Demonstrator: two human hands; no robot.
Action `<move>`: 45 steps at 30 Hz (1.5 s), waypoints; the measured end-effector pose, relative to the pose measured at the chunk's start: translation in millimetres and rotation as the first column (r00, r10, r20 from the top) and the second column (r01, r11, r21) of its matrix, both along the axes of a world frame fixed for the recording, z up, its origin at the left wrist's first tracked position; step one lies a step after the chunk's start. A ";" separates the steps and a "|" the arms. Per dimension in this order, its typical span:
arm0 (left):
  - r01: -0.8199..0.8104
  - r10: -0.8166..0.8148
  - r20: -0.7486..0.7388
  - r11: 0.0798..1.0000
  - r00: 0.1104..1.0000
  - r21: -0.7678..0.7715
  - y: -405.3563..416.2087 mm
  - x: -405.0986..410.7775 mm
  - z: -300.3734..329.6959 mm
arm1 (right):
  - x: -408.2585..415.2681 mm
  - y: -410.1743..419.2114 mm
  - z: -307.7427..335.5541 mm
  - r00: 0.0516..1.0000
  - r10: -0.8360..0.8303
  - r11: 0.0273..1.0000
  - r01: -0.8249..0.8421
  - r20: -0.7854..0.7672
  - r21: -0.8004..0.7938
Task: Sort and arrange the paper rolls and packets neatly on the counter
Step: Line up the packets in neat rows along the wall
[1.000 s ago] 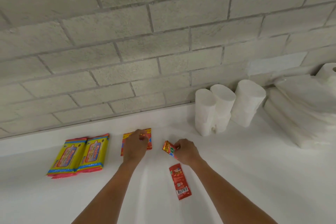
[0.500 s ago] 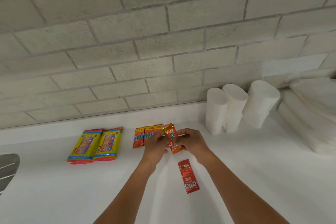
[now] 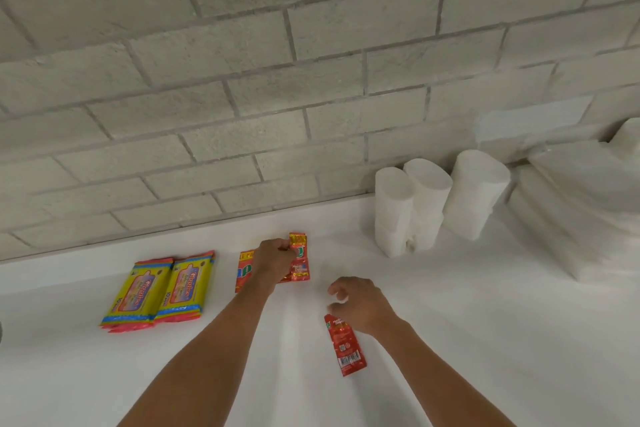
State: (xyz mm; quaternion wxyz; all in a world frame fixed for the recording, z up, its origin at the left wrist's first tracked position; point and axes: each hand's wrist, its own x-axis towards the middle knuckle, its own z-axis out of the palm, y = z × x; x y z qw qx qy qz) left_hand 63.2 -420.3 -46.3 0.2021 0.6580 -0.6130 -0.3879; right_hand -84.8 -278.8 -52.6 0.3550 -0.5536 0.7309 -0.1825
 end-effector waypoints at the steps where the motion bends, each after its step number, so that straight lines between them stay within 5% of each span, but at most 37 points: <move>1: 0.004 -0.004 0.032 1.000 0.999 -0.006 -2.2 -1.9 -1.5 | 0.4 1.9 -0.9 1.000 0.019 1.000 -0.019 -0.016 0.011; 11: 0.100 -0.044 0.392 0.987 0.919 -0.126 -10.3 -11.7 -10.1 | 4.0 10.9 -9.8 0.956 0.182 0.983 -0.167 -0.228 0.083; 22: 0.135 -0.051 0.413 0.975 0.909 -0.174 -7.6 -12.7 -15.8 | -6.5 1.4 -10.1 0.987 0.092 0.992 -0.079 -0.135 0.094; 28: 0.079 -0.039 0.184 0.973 0.982 -0.218 0.3 -9.2 -7.6 | -19.9 -4.3 -9.2 0.991 -0.077 0.990 0.063 0.111 0.125; 35: 0.134 -0.132 -0.163 0.991 0.978 -0.001 45.7 -0.8 -2.6 | -31.0 -8.1 15.7 0.830 -0.249 0.968 0.199 0.498 0.152; 45: 0.129 0.052 -0.472 0.930 0.880 0.343 75.5 -8.8 22.2 | -25.9 -10.7 35.5 0.869 -0.117 0.966 0.212 0.481 -0.149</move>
